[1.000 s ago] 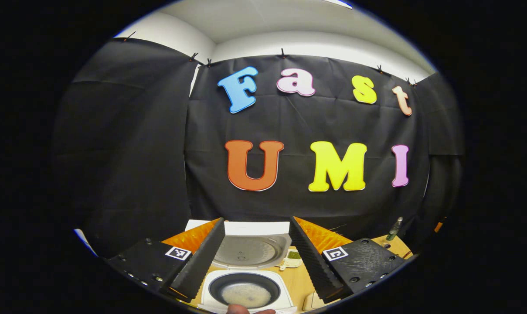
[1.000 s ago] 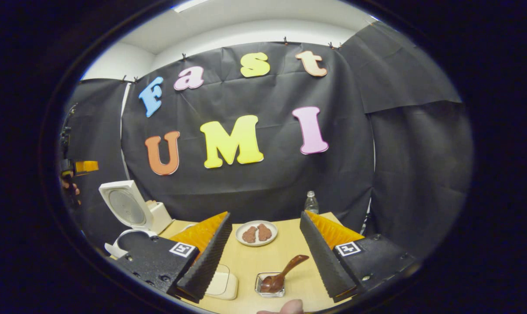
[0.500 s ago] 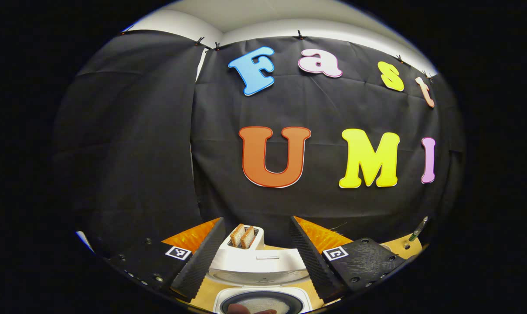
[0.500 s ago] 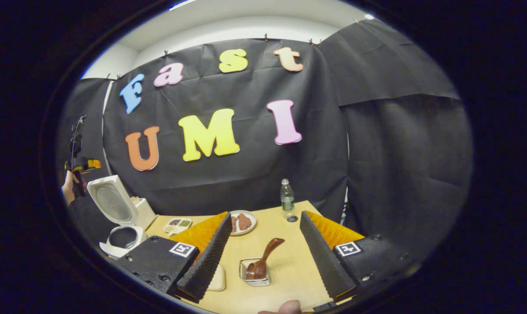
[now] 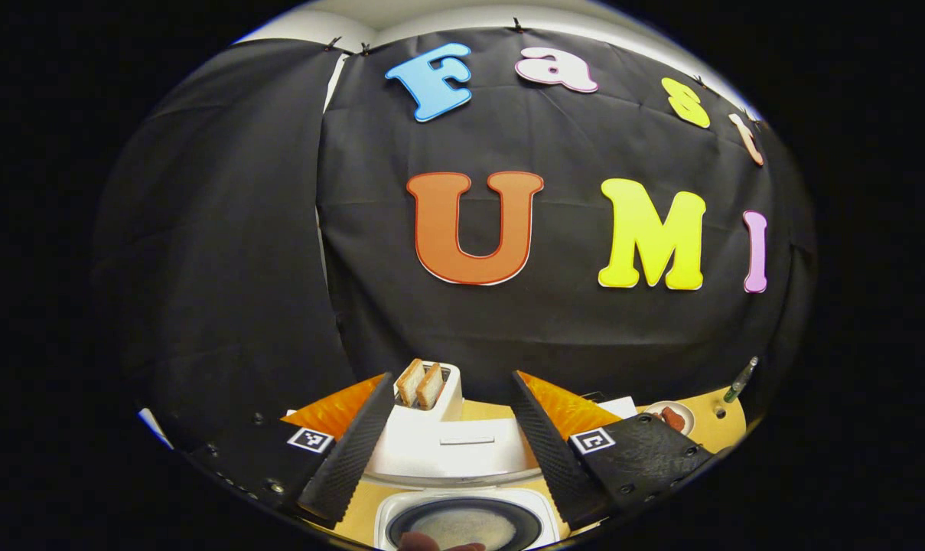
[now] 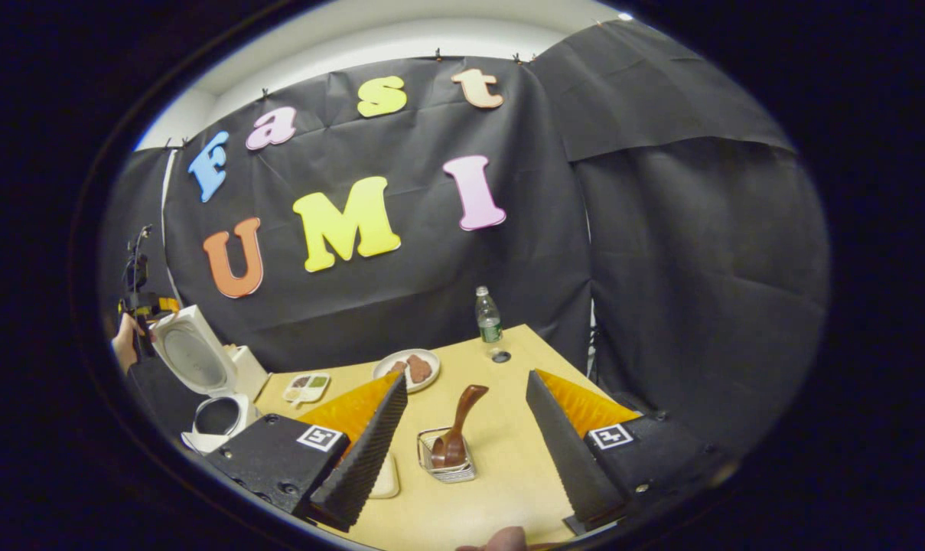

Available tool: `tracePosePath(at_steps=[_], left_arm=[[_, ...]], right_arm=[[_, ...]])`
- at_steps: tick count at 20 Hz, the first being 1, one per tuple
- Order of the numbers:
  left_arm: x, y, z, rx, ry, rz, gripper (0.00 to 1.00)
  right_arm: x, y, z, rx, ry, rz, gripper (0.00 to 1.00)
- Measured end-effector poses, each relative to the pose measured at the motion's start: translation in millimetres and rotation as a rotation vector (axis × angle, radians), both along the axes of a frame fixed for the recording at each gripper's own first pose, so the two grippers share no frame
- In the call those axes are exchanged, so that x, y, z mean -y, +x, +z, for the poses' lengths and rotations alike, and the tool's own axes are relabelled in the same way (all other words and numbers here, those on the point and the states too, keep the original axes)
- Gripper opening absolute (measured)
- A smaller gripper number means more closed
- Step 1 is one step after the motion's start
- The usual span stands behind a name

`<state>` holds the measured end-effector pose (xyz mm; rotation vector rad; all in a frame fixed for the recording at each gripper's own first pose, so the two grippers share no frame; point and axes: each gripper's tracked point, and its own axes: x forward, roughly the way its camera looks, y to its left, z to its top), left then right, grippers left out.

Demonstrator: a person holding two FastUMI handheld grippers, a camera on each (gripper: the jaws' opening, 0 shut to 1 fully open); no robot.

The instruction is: Close the left gripper, press the button to open the rice cooker; take a wooden spoon from the chopstick holder with the right hand, scoop a spoonful of rice and pour it into the rice cooker, then put the wooden spoon back into the chopstick holder.

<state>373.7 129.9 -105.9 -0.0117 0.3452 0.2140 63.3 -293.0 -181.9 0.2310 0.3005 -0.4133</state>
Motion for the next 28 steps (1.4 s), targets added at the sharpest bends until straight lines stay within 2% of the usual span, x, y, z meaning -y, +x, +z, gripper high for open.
tracePosePath(at_steps=[4, 5, 9, 13, 17, 23, 28], left_arm=[[7, -24, -3, -0.035, -0.012, 0.000, 0.97], [10, -35, -5, -0.045, -0.015, 0.001, 1.00], [26, -90, -25, -0.097, -0.041, 0.013, 0.97], [52, -154, -75, -0.195, -0.140, 0.003, 0.96], [62, -192, -133, -0.305, -0.173, 0.012, 0.97], [65, -205, -181, -0.426, -0.212, 0.019, 0.97], [60, -206, -186, -0.462, -0.135, 0.025, 0.96]], right_arm=[[-25, 7, 2, -0.009, 0.027, 0.071, 0.99], [-32, 11, 2, -0.010, 0.033, 0.095, 1.00], [-66, 21, 10, -0.007, 0.018, 0.196, 1.00], [-107, 26, 14, -0.016, 0.011, 0.302, 0.99], [-131, 23, 8, -0.044, 0.015, 0.375, 1.00], [-120, 27, 1, -0.077, 0.019, 0.389, 1.00], [-119, 42, -11, -0.091, 0.056, 0.409, 1.00]])
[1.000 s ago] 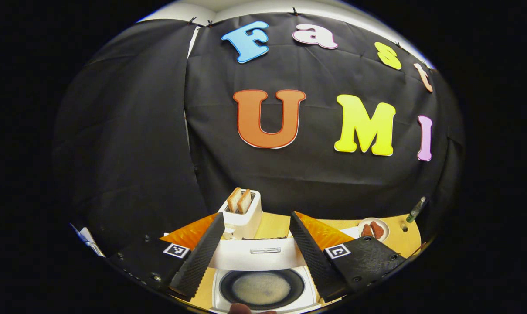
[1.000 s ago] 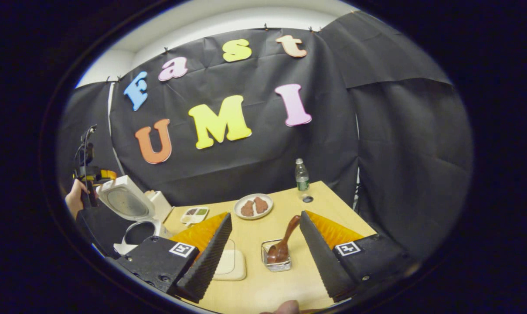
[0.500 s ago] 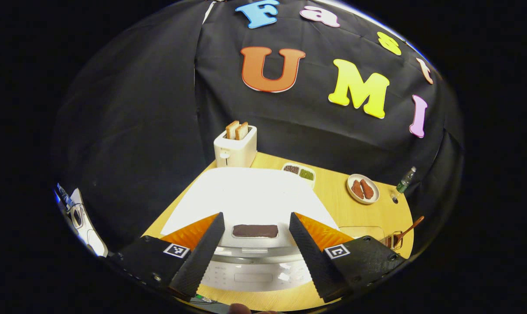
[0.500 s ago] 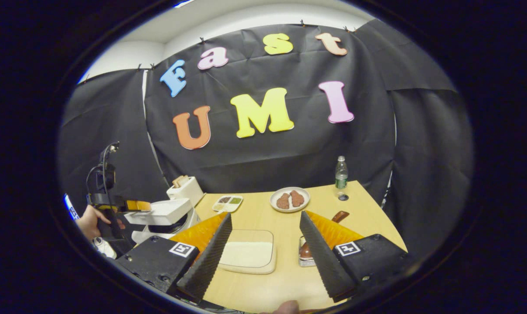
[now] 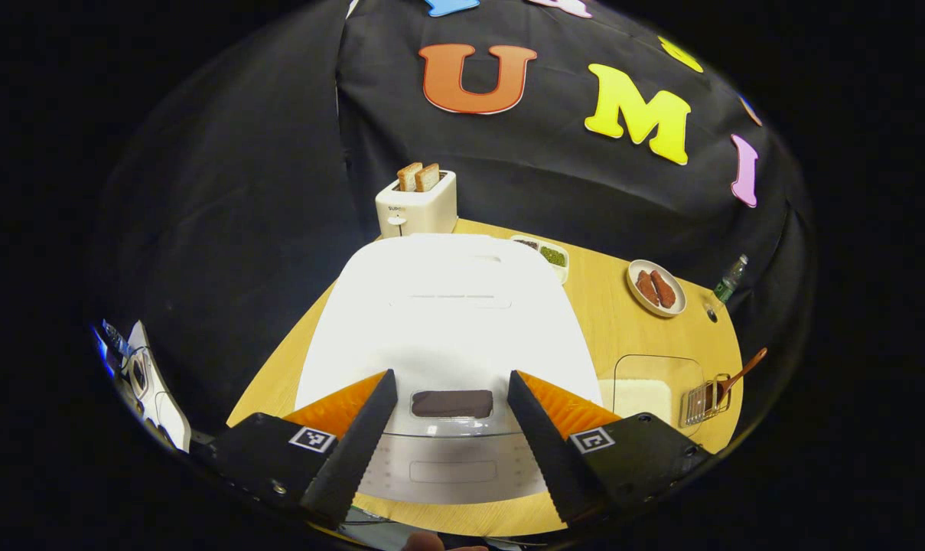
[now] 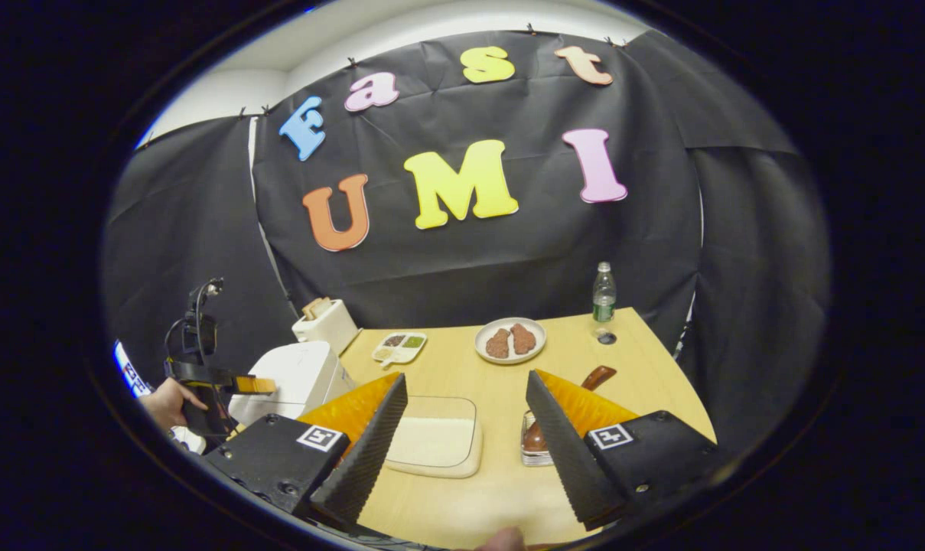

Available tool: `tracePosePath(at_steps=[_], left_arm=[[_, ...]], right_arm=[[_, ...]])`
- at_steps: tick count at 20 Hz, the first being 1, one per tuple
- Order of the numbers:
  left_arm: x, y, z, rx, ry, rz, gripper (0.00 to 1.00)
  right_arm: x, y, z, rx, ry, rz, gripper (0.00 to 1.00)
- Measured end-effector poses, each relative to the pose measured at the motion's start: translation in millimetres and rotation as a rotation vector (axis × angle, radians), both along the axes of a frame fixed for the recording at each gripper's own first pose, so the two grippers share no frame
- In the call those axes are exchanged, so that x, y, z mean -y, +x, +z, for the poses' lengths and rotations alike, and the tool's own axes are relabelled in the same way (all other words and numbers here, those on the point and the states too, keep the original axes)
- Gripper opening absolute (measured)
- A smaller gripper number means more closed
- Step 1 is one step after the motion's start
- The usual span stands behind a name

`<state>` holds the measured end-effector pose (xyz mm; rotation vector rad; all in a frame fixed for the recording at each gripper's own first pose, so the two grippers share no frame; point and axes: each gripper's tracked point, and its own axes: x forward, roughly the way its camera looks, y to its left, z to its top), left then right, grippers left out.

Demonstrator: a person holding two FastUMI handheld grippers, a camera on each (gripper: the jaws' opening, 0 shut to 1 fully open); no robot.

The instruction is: Close the left gripper, press the button to open the rice cooker; take a wooden spoon from the chopstick holder with the right hand, scoop a spoonful of rice and pour it into the rice cooker, then put the wooden spoon back into the chopstick holder.

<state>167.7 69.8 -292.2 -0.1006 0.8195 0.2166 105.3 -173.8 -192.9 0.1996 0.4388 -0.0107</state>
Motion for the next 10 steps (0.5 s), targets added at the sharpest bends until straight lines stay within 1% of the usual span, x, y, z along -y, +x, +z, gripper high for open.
tracePosePath(at_steps=[3, 7, 10], left_arm=[[-1, -1, -2, 0.004, 0.020, 0.001, 0.96], [0, -3, -6, 0.037, 0.056, -0.034, 0.99], [-1, -3, -4, 0.061, 0.062, -0.029, 0.99]], right_arm=[[-5, 11, -6, -0.007, 0.020, 0.026, 1.00], [-12, 25, -12, -0.006, 0.034, 0.068, 1.00], [-14, 33, -17, -0.008, 0.054, 0.093, 1.00]])
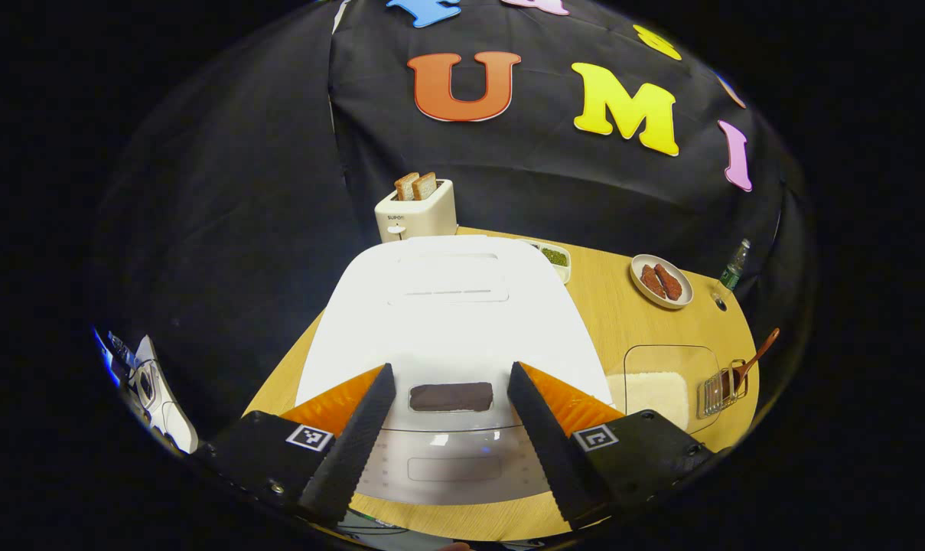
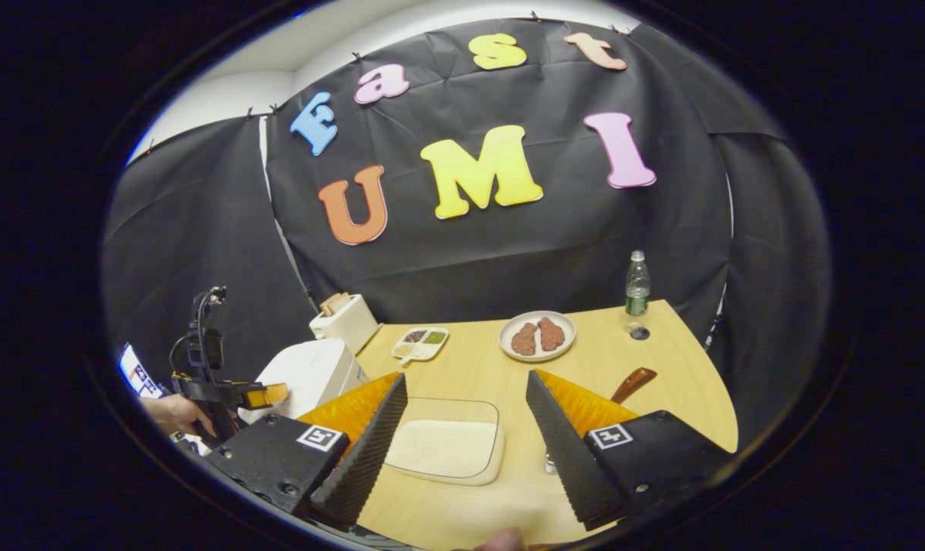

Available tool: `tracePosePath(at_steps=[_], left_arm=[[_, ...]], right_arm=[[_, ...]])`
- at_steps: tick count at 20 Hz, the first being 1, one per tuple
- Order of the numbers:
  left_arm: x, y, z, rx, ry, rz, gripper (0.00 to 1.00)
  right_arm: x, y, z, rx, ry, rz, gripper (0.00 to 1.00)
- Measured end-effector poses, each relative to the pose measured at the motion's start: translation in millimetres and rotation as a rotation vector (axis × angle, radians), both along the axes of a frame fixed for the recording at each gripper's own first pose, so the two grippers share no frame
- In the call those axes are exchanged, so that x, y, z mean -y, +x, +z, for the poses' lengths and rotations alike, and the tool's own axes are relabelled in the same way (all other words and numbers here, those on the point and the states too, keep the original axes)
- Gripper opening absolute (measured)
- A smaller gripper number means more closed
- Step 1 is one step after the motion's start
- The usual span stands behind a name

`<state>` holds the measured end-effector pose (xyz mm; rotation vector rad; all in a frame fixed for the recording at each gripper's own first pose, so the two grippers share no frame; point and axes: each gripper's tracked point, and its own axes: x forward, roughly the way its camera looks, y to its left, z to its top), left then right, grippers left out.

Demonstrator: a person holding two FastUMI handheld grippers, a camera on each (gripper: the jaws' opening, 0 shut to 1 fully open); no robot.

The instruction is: Close the left gripper, press the button to open the rice cooker; take a wooden spoon from the chopstick holder with the right hand, scoop a spoonful of rice and pour it into the rice cooker, then put the wooden spoon back into the chopstick holder.

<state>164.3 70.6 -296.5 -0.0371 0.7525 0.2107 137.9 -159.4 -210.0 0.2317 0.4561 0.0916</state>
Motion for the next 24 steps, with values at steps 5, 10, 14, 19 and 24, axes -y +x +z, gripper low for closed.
tracePosePath(at_steps=[5, 10, 14, 19, 24], left_arm=[[-1, 6, 3, 0.043, 0.015, 0.012, 0.99], [-2, 9, 22, 0.119, 0.039, 0.043, 0.96], [12, 0, 68, 0.250, 0.059, -0.006, 0.97], [34, -51, 147, 0.431, 0.020, -0.069, 0.96], [52, -118, 221, 0.594, 0.009, -0.137, 0.94]], right_arm=[[1, 8, -14, -0.015, 0.012, 0.041, 1.00], [7, 6, 1, 0.035, -0.021, 0.020, 1.00], [5, -22, 31, 0.110, -0.079, -0.038, 1.00], [-11, -82, 81, 0.186, -0.118, -0.123, 0.99], [-28, -146, 133, 0.300, -0.197, -0.197, 1.00]])
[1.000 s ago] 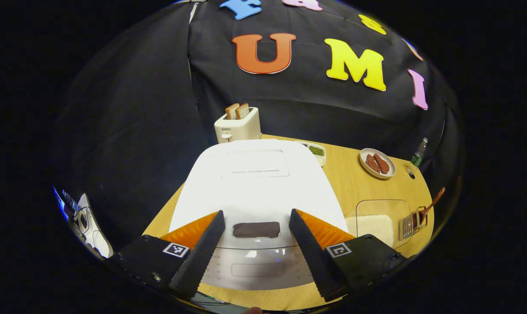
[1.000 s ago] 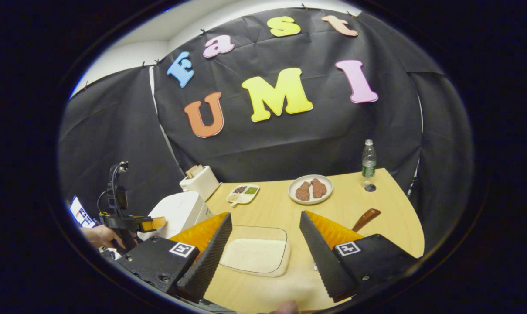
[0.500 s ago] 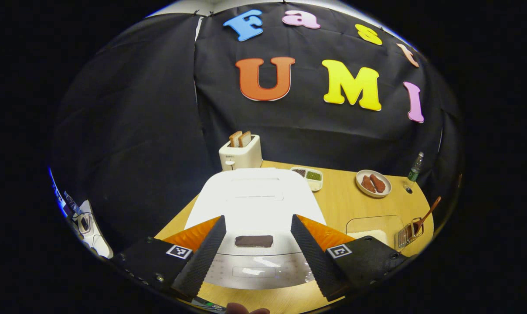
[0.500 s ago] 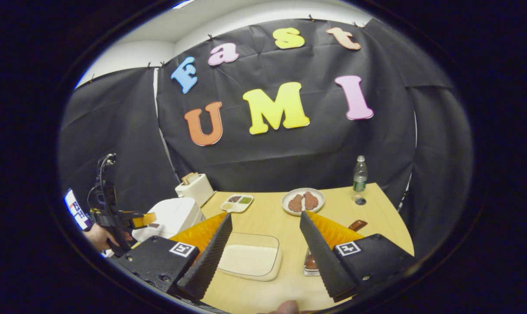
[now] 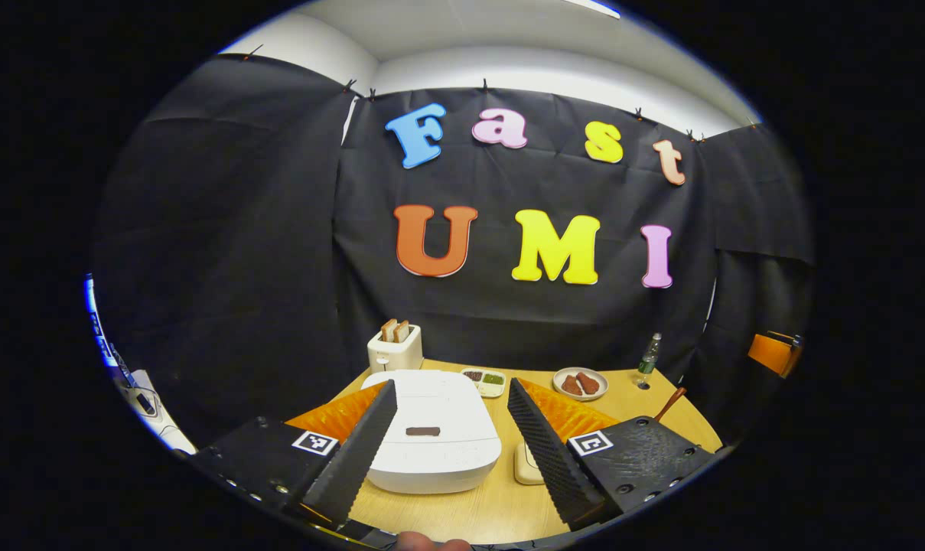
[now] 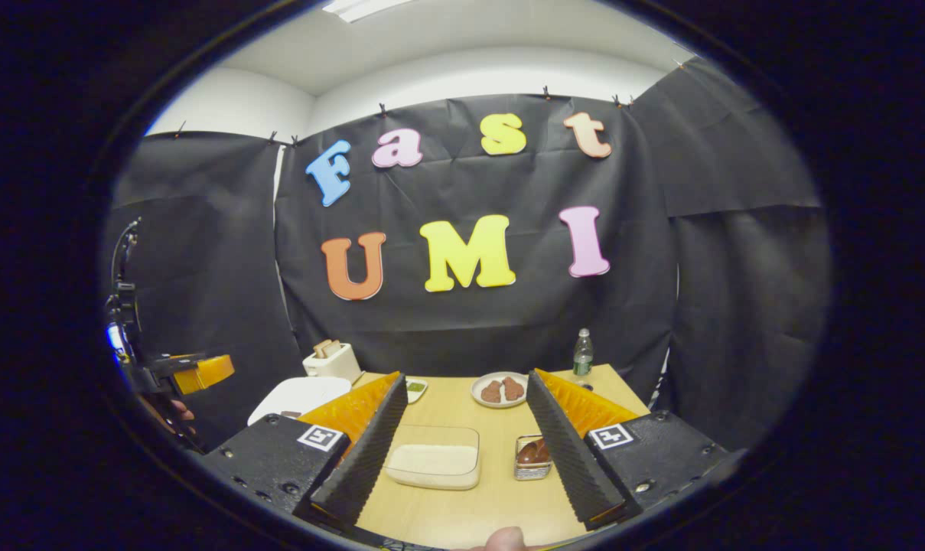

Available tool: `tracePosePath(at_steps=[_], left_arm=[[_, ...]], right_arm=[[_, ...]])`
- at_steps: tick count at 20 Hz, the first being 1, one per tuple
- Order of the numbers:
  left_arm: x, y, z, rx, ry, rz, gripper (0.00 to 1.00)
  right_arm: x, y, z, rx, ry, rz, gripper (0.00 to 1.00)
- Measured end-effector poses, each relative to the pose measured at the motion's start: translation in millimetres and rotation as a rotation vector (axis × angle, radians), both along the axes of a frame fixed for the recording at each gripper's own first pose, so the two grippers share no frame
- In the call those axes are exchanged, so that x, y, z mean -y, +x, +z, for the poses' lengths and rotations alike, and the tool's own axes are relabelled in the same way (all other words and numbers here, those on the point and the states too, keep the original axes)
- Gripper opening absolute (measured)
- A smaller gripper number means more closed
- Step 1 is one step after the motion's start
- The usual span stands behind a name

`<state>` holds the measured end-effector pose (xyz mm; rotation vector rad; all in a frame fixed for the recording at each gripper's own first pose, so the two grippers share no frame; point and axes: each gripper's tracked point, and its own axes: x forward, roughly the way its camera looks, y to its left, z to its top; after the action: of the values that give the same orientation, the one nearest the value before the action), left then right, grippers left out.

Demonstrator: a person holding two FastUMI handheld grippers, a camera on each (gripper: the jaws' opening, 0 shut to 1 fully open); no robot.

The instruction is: Close the left gripper, press the button to open the rice cooker; take a wooden spoon from the chopstick holder with the right hand, scoop a spoonful of rice and pour it into the rice cooker, then put the wooden spoon back into the chopstick holder.

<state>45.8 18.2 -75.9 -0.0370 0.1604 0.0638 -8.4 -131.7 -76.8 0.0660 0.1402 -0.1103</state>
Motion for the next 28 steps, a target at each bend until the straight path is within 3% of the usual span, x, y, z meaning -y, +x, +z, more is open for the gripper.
tracePosePath(at_steps=[2, 3, 4, 12, 20, 21, 22, 23, 28], left_arm=[[11, -24, 24, 0.064, 0.006, -0.027, 0.93], [19, -35, 32, 0.085, -0.003, -0.040, 0.84], [27, -45, 38, 0.100, -0.016, -0.053, 0.93], [68, -93, 58, 0.188, 0.016, -0.113, 0.93], [90, -87, 56, 0.190, 0.019, -0.122, 0.93], [91, -85, 56, 0.194, 0.020, -0.123, 0.84], [92, -82, 57, 0.194, 0.018, -0.124, 0.84], [91, -83, 56, 0.193, 0.015, -0.119, 0.93], [83, -81, 60, 0.203, 0.011, -0.093, 0.93]], right_arm=[[-8, -26, 15, 0.038, -0.026, -0.021, 0.99], [-10, -39, 18, 0.050, -0.038, -0.032, 0.99], [-12, -51, 21, 0.059, -0.045, -0.044, 1.00], [-17, -111, 32, 0.115, -0.060, -0.105, 0.99], [-10, -118, 27, 0.106, -0.054, -0.119, 0.99], [-9, -116, 29, 0.109, -0.054, -0.118, 1.00], [-9, -115, 29, 0.106, -0.054, -0.114, 0.99], [-9, -114, 29, 0.105, -0.053, -0.109, 0.99], [-12, -104, 28, 0.107, -0.032, -0.086, 1.00]])
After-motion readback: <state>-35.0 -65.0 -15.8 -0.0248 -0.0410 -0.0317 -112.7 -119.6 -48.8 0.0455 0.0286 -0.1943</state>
